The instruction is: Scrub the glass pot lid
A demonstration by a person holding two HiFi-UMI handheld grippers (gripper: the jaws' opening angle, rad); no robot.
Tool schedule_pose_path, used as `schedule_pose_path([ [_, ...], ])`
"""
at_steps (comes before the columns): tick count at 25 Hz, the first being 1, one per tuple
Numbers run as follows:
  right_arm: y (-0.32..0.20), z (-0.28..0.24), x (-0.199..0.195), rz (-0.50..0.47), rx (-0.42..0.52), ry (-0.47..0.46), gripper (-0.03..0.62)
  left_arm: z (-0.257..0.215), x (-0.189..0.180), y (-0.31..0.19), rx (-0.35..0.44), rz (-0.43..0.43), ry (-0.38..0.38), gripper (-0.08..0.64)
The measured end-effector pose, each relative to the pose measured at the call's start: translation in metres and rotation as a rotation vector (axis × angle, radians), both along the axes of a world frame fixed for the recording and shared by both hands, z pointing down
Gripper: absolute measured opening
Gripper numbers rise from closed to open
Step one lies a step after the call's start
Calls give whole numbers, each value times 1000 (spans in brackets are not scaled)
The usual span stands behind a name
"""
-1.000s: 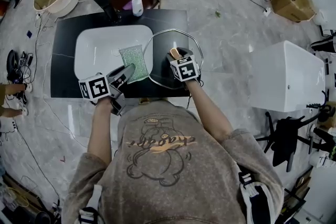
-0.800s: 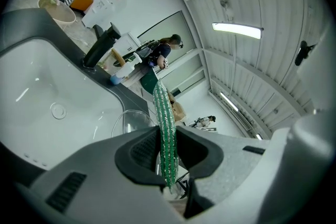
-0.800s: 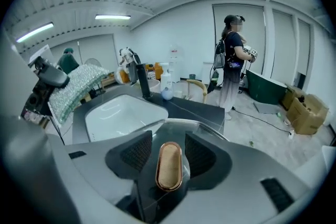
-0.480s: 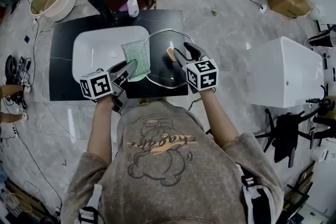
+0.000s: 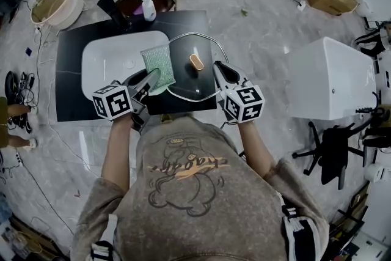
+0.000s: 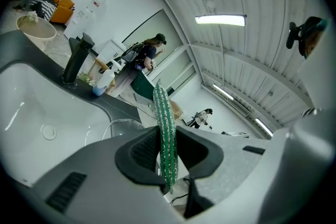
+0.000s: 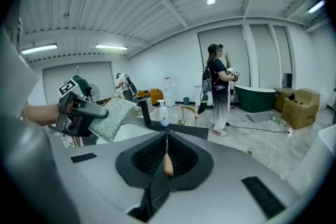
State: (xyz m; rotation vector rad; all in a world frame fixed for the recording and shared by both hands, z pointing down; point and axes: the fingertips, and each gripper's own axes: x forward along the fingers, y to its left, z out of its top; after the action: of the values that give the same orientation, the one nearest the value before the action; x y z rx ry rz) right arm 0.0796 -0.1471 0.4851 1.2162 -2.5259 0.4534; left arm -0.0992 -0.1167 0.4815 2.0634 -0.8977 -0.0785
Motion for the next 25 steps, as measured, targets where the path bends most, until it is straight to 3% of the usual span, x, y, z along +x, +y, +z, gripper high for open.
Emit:
schedule_pose_path([
  [4,11,-3,1,1,3,-57,26,-9,2,0,51,-10,-23,84],
  [7,16,-10,-1,2,42,-100,26,-20,1,-1,134,-36,-67,84],
  [16,16,-7,13,103,139,-122,26,-29,-11,-5,425,-167,-311,84],
  [25,19,12,8,102,152,-122,26,-16,-16,-3,559,-253,-440,84],
])
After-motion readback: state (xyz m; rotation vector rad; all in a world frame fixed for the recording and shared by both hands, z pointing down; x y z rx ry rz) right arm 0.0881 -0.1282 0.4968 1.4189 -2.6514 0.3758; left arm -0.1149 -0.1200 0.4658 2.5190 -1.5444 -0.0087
